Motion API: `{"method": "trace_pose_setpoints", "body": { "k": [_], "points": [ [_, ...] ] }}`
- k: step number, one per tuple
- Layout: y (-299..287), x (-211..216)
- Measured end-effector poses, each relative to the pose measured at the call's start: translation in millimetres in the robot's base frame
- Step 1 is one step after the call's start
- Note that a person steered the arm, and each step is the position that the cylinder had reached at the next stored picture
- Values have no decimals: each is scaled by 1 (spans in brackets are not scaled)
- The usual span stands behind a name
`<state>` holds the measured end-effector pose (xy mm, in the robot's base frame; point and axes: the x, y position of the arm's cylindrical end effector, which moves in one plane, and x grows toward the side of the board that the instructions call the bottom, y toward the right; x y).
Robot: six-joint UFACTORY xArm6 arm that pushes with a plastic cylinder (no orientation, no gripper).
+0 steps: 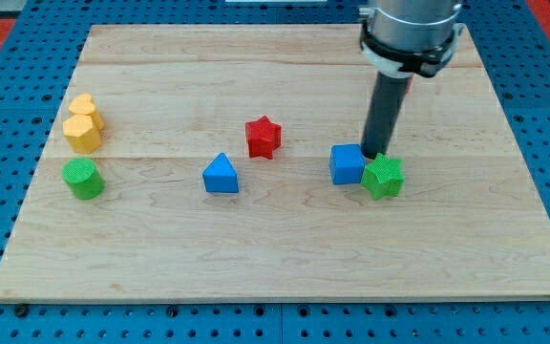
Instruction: Place the red star parallel to the red circle
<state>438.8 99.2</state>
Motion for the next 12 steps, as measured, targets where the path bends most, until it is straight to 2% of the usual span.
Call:
{"method": "trace_pose_setpoints", "body": {
  "k": [1, 3, 4, 6, 7, 8, 9, 10, 11, 12],
  "points": [
    [-62, 2],
    [-122, 3],
    [-131, -18],
    [-138, -33],
    [-165, -53],
    [-166, -81],
    [-183, -55],
    [-231, -80],
    [-190, -103],
    [-129, -100]
  ]
}}
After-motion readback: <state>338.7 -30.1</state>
